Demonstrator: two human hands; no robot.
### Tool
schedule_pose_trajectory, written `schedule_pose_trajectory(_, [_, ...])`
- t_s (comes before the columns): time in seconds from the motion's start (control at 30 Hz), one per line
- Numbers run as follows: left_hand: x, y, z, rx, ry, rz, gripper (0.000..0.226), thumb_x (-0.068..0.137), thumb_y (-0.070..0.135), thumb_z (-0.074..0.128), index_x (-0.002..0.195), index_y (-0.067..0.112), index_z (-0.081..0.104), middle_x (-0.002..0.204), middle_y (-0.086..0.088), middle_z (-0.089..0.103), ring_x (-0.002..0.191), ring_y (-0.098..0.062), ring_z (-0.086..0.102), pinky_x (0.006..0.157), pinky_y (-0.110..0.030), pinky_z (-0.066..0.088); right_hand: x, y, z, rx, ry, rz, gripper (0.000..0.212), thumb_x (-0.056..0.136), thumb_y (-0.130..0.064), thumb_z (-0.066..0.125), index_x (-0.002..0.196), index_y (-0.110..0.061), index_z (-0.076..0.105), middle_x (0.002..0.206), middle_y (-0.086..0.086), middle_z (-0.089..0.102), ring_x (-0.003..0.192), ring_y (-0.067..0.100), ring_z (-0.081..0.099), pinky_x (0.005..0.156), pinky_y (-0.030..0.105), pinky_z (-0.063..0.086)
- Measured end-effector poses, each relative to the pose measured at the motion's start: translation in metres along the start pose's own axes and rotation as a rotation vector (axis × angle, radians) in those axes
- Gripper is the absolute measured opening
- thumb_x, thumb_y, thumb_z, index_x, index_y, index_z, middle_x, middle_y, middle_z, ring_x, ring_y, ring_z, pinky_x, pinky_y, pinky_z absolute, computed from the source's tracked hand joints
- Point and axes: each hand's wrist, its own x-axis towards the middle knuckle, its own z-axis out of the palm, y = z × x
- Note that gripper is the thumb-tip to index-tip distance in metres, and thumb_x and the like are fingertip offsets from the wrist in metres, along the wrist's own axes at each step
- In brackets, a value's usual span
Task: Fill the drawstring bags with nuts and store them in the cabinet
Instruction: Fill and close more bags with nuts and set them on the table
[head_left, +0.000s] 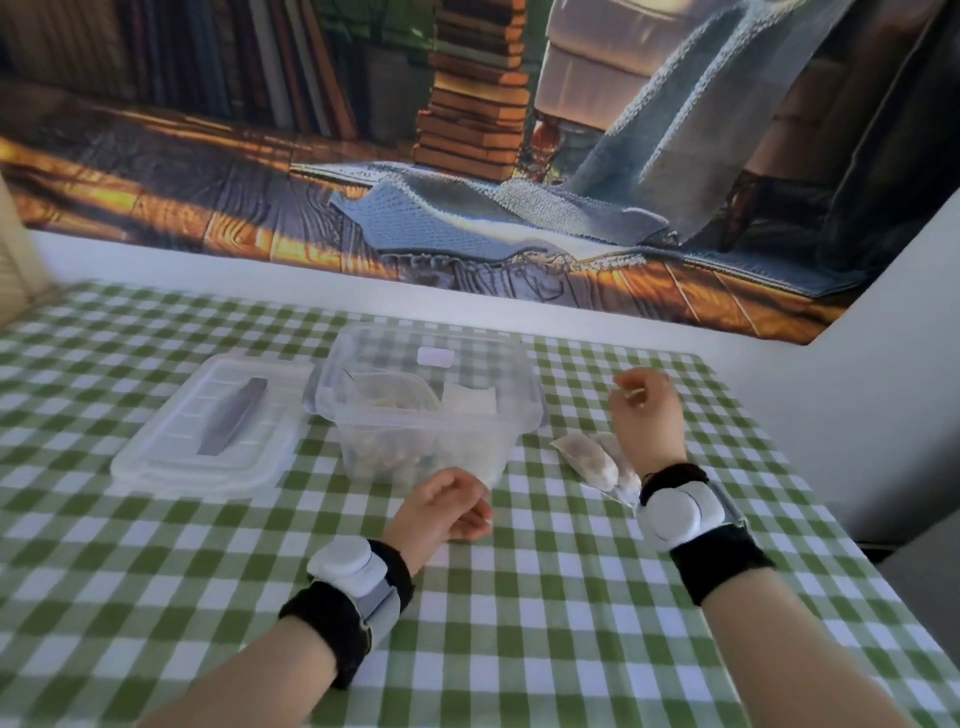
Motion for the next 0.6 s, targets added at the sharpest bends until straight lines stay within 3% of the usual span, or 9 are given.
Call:
schedule_pose_trajectory(0.1, [-0.003, 0.004, -0.008, 0.028, -0.013, 0.009, 0.008, 0.092, 0.015, 0.058, 0.086, 0.009, 0.058, 0.077, -0.008, 0.068, 0.066, -0.016, 0.064, 0.068, -0.029, 0.057, 0.01, -0.055, 0.025, -0.036, -0.216, -0.225, 0.016, 0.088, -0.002, 0.049, 0.093, -0.01, 0.062, 0.102, 0.002, 0.059, 0.086, 0.013, 0.053, 0.068, 0.012, 0.04])
schedule_pose_trajectory(0.23, [-0.008, 0.005, -0.032, 0.182, -0.005, 0.072, 0.009, 0.094, 0.014, 0.057, 0.086, 0.011, 0.059, 0.077, -0.003, 0.068, 0.066, -0.014, 0.062, 0.065, -0.028, 0.052, 0.026, -0.099, 0.073, -0.407, -0.727, -0.223, 0.025, 0.094, -0.007, 0.044, 0.101, -0.007, 0.068, 0.119, 0.008, 0.06, 0.108, 0.025, 0.056, 0.088, 0.028, 0.043])
schedule_pose_trajectory(0.37, [-0.013, 0.001, -0.057, 0.436, -0.037, 0.142, 0.008, 0.095, 0.013, 0.054, 0.09, 0.015, 0.06, 0.077, 0.002, 0.067, 0.066, -0.01, 0.062, 0.064, -0.024, 0.051, 0.044, -0.094, 0.122, -0.821, -0.98, -0.216, 0.033, 0.095, -0.01, 0.042, 0.121, 0.001, 0.058, 0.132, 0.017, 0.053, 0.119, 0.036, 0.051, 0.101, 0.043, 0.043])
schedule_pose_trajectory(0.4, [-0.014, 0.0, -0.057, 0.464, -0.042, 0.158, 0.007, 0.095, 0.012, 0.054, 0.091, 0.015, 0.06, 0.077, 0.002, 0.067, 0.066, -0.009, 0.062, 0.064, -0.024, 0.052, 0.052, -0.08, 0.13, -0.9, -1.013, -0.24, 0.031, 0.091, -0.012, 0.045, 0.115, -0.001, 0.062, 0.126, 0.018, 0.058, 0.112, 0.036, 0.055, 0.1, 0.047, 0.044])
schedule_pose_trajectory(0.43, [-0.014, -0.001, -0.06, 0.459, -0.033, 0.168, 0.007, 0.095, 0.012, 0.053, 0.092, 0.014, 0.06, 0.077, 0.002, 0.066, 0.065, -0.009, 0.062, 0.065, -0.024, 0.053, 0.063, -0.064, 0.144, -0.984, -1.03, -0.271, 0.021, 0.087, -0.015, 0.048, 0.096, -0.009, 0.066, 0.109, 0.015, 0.063, 0.097, 0.034, 0.058, 0.095, 0.048, 0.047])
schedule_pose_trajectory(0.47, [-0.014, -0.001, -0.062, 0.443, -0.022, 0.175, 0.007, 0.095, 0.012, 0.053, 0.092, 0.012, 0.06, 0.077, 0.0, 0.066, 0.065, -0.01, 0.062, 0.065, -0.025, 0.053, 0.08, -0.04, 0.162, -1.016, -1.034, -0.301, 0.011, 0.083, -0.017, 0.051, 0.075, -0.017, 0.059, 0.089, 0.01, 0.062, 0.08, 0.03, 0.055, 0.089, 0.047, 0.048])
schedule_pose_trajectory(0.6, [-0.011, -0.001, -0.065, 0.367, 0.01, 0.173, 0.009, 0.096, 0.011, 0.052, 0.094, 0.008, 0.06, 0.077, -0.002, 0.065, 0.064, -0.012, 0.062, 0.063, -0.024, 0.054, 0.062, -0.051, 0.162, -1.056, -1.034, -0.339, 0.035, 0.086, -0.013, 0.049, 0.056, -0.021, 0.032, 0.06, -0.003, 0.039, 0.056, 0.014, 0.037, 0.075, 0.033, 0.039])
